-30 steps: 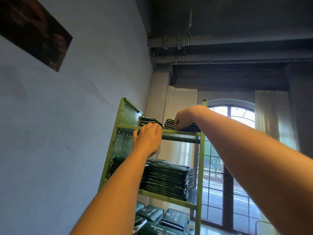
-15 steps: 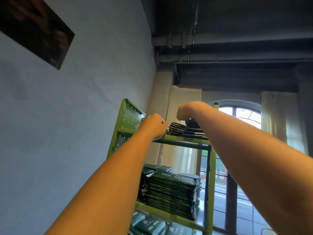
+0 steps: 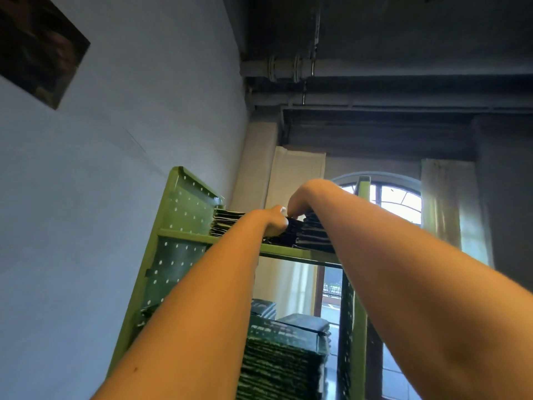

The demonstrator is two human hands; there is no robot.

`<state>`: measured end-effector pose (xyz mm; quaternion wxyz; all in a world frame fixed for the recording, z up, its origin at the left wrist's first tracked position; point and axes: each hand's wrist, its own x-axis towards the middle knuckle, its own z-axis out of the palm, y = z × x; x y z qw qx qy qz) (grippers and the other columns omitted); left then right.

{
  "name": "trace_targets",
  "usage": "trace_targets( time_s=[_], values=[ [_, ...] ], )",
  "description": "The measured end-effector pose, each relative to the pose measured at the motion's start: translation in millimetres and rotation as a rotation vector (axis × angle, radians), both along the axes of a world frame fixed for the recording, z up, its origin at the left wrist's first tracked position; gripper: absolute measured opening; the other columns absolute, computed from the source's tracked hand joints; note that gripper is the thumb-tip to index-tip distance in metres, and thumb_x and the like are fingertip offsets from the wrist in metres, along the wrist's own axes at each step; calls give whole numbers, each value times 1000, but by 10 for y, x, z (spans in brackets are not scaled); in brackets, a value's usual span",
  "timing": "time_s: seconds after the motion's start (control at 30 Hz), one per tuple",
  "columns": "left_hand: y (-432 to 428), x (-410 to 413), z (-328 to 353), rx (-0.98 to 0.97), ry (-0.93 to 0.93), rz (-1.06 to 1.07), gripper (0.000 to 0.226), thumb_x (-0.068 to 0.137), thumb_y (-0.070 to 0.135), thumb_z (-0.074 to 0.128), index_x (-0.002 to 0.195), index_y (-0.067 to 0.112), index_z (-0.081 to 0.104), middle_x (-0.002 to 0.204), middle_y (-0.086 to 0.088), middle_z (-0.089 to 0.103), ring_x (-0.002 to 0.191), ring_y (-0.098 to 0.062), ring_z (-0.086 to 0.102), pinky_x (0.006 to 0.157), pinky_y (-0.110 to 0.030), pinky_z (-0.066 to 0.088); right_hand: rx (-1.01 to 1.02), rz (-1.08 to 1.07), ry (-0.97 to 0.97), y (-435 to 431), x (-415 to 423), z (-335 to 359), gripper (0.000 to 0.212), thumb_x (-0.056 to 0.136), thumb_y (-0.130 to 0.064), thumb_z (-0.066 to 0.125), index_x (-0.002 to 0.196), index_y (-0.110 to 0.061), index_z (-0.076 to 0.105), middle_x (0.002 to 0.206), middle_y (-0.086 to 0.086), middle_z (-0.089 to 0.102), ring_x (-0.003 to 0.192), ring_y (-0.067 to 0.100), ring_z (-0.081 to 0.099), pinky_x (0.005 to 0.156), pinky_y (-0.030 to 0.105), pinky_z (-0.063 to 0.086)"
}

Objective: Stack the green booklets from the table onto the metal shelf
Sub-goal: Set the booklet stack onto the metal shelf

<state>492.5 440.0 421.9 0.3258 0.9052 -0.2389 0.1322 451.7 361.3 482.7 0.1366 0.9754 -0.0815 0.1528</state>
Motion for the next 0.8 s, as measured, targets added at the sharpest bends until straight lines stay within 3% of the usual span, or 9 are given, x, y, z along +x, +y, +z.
trace_targets(
  time_s=[0.1, 0.17, 0.23, 0.3, 0.5, 0.6, 0.67, 0.7, 0.8],
  values=[
    [-4, 42, 13, 17, 7, -30, 43, 101, 14, 32, 144, 6, 33, 146, -17, 39, 132, -33, 39, 111, -50, 31, 31, -2, 47, -23, 43, -37, 23, 96, -24, 51, 110, -6, 55, 91, 10, 53, 97, 23, 52, 96, 35, 43],
    [11, 3, 5, 5, -15, -30, 38, 102, 14, 30, 137, 3, 41, 136, -17, 48, 124, -30, 47, 107, -44, 37, 52, 2, 62, -17, 94, -52, 32, 95, -26, 51, 117, -3, 56, 94, 10, 55, 97, 24, 53, 98, 36, 45],
    [38, 37, 17, -14, -16, -38, 37, 102, 14, 29, 133, 0, 44, 128, -17, 52, 110, -26, 50, 98, -38, 42, 67, 3, 60, -11, 116, -52, 40, 97, -29, 47, 127, -3, 53, 94, 10, 54, 100, 25, 54, 98, 37, 45],
    [45, 65, 19, -66, 22, -43, 36, 100, 14, 29, 127, -1, 49, 129, -24, 55, 100, -26, 52, 101, -42, 45, 90, 20, 66, -4, 107, -72, 42, 101, -29, 39, 130, 0, 48, 92, 12, 53, 98, 25, 52, 99, 37, 43],
    [74, 83, 0, -248, 93, -20, 34, 99, 17, 27, 114, 1, 53, 123, -20, 59, 112, -31, 59, 104, -45, 45, 242, 74, 78, 42, 169, -133, 46, 104, -26, 28, 135, 7, 39, 89, 13, 48, 99, 26, 45, 99, 35, 39],
    [85, 130, 1, -335, 129, -48, 44, 98, 30, 29, 127, 4, 50, 122, -20, 61, 114, -32, 59, 100, -45, 48, 317, 111, 30, 23, 143, -128, 46, 103, -27, 30, 139, 0, 39, 102, 12, 46, 115, 29, 45, 106, 40, 32],
    [100, 180, 7, -387, 152, -59, 57, 95, 46, 26, 130, 7, 47, 120, -16, 60, 114, -30, 58, 101, -44, 46, 329, 108, 29, 28, 173, -128, 46, 103, -27, 29, 141, -1, 37, 92, 11, 47, 126, 32, 42, 108, 42, 30],
    [97, 196, 11, -401, 164, -66, 68, 89, 57, 25, 132, 8, 45, 123, -16, 59, 115, -29, 56, 102, -45, 45, 331, 84, 51, 39, 191, -146, 47, 104, -27, 28, 142, -1, 35, 91, 12, 47, 127, 33, 43, 108, 42, 31],
    [100, 236, 16, -477, 251, -105, 108, 62, 81, 25, 144, 11, 36, 140, -18, 48, 125, -34, 50, 104, -48, 41, 338, 83, 92, 58, 193, -189, 52, 103, -38, 20, 139, -2, 31, 117, 22, 48, 117, 32, 49, 105, 40, 37]
  ],
)
